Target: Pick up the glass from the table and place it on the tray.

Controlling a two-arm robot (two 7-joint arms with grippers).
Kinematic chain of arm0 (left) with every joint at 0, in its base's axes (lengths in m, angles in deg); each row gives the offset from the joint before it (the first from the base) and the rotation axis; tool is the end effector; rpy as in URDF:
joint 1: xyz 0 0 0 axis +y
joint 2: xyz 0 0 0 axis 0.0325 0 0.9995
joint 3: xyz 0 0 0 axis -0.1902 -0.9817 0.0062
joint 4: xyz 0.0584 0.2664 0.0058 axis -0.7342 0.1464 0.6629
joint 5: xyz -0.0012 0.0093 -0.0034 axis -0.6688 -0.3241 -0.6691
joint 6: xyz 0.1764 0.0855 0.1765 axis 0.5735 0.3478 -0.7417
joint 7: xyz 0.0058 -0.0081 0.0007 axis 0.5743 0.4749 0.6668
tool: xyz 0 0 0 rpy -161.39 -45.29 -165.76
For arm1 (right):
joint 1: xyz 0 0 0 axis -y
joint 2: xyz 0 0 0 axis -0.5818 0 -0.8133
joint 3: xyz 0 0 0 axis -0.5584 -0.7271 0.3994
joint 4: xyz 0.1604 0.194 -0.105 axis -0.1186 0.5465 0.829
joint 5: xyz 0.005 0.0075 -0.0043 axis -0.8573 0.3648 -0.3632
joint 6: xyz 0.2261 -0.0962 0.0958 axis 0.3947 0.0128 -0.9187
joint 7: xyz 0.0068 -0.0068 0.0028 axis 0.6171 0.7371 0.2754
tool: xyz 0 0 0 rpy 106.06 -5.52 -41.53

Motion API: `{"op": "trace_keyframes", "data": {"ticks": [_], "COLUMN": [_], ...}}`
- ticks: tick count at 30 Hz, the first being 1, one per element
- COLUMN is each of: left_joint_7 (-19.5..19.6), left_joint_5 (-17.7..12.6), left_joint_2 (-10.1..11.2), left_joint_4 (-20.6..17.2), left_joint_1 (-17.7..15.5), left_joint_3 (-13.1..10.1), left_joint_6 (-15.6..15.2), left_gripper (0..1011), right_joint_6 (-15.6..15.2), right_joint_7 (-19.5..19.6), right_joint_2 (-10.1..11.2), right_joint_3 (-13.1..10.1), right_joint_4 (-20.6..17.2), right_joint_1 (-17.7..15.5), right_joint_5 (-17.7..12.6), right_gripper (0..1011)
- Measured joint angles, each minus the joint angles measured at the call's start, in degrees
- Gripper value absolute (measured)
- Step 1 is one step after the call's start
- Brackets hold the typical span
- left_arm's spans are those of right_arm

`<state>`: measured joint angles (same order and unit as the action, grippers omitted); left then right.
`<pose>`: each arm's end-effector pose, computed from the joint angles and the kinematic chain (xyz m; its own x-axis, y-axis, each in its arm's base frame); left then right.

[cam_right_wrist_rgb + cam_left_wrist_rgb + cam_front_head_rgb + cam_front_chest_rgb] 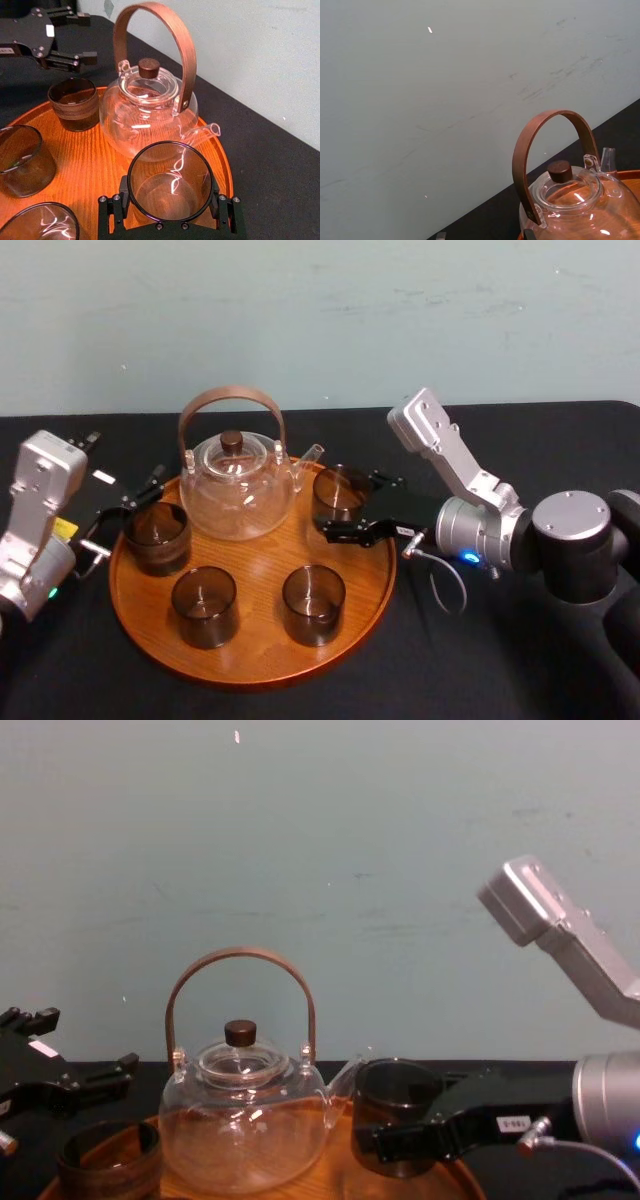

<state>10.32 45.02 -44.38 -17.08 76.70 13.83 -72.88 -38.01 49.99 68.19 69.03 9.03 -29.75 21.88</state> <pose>0.3126 0.0847 -0.2796 0.2923 0.8802 0.3738 -0.9552 0.2874 0.0703 0.3676 0.0073 -0.2440 0.7716 -0.6295 0.0919 0.6104 0.6919 -0.3857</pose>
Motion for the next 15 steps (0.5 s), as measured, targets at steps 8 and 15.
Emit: {"op": "trace_keyframes", "data": {"ticks": [8,15], "left_joint_7": [0.0,0.0], "left_joint_5": [0.0,0.0], "left_joint_2": [0.0,0.0], "left_joint_4": [0.0,0.0], "left_joint_1": [0.0,0.0], "left_joint_3": [0.0,0.0], "left_joint_6": [0.0,0.0], "left_gripper": [1001,1001], "right_joint_6": [0.8,1.3], "right_joint_7": [0.3,0.3], "right_joint_2": [-1.1,-1.8], "right_joint_3": [0.5,0.8], "right_joint_4": [3.2,5.5], "right_joint_1": [0.6,0.9], "right_joint_5": [0.8,1.7], "right_gripper": [905,904]}}
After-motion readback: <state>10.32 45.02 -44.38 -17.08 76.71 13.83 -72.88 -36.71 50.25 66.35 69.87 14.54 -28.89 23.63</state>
